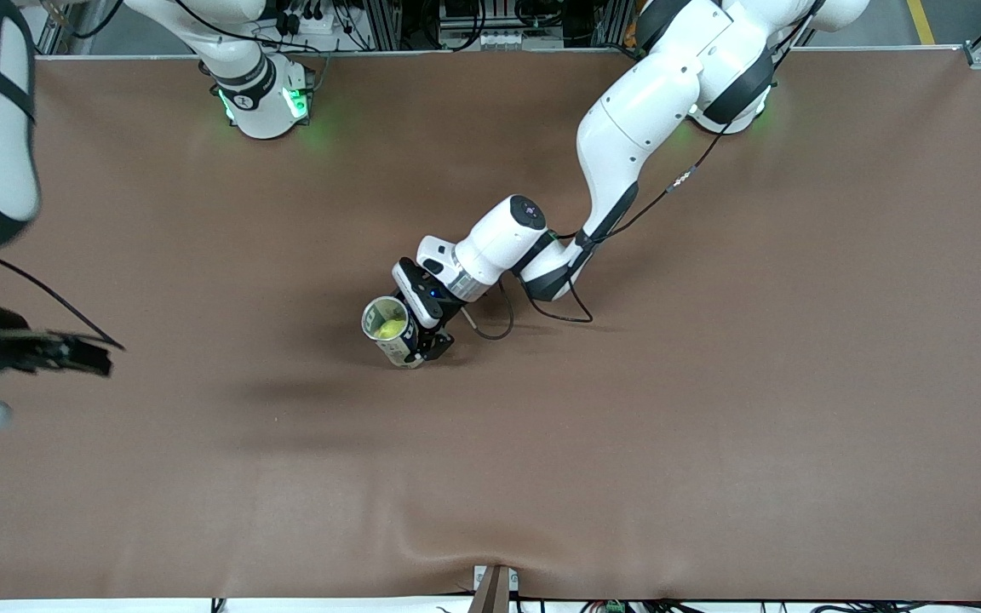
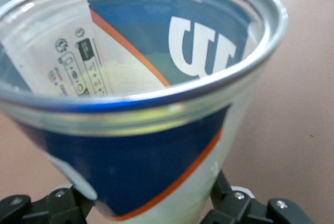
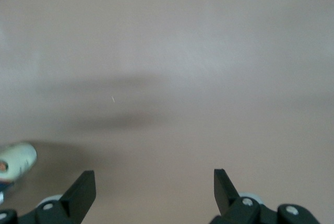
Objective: Insert tennis ball vertically with right arm
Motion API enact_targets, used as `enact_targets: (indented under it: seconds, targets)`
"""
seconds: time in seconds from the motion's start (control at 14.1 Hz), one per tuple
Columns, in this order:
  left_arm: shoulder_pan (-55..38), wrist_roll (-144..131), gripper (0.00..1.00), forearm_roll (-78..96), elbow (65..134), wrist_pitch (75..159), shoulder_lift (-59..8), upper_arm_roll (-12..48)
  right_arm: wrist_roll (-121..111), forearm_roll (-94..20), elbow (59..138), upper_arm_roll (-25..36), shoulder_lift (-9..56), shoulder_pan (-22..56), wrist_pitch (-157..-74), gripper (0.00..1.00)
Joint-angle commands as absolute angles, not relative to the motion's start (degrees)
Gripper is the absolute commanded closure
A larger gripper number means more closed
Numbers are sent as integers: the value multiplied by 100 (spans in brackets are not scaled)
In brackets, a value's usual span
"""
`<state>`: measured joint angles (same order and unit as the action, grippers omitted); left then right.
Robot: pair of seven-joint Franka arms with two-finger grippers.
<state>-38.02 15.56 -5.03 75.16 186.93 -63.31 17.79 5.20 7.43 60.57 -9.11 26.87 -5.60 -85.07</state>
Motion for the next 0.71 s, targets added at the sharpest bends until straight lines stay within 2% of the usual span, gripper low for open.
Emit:
enact_targets:
  seconds: [0.0, 0.07, 0.28, 0.43, 0.64]
  targets:
    - [-3806, 1564, 4, -633, 7576, 18782, -6302, 1767, 457, 372, 6397, -274, 1857, -229, -7973, 0]
    - [-3788, 1556, 0, -642, 7628, 18782, -6284, 1767, 414, 47, 6590, -125, 1567, -229, -7919, 0]
    - [-3727, 1512, 0, -642, 7979, 18782, -6162, 1775, 378, -237, 7730, 517, 417, 113, -7918, 0]
    - [-3674, 1468, 0, -624, 8278, 18773, -6030, 1784, 369, -220, 8382, 475, -156, -43, -7989, 0]
    - [-3498, 1468, 0, -633, 8647, 18765, -5880, 1793, 334, -202, 8937, 422, -720, -70, -7972, 0]
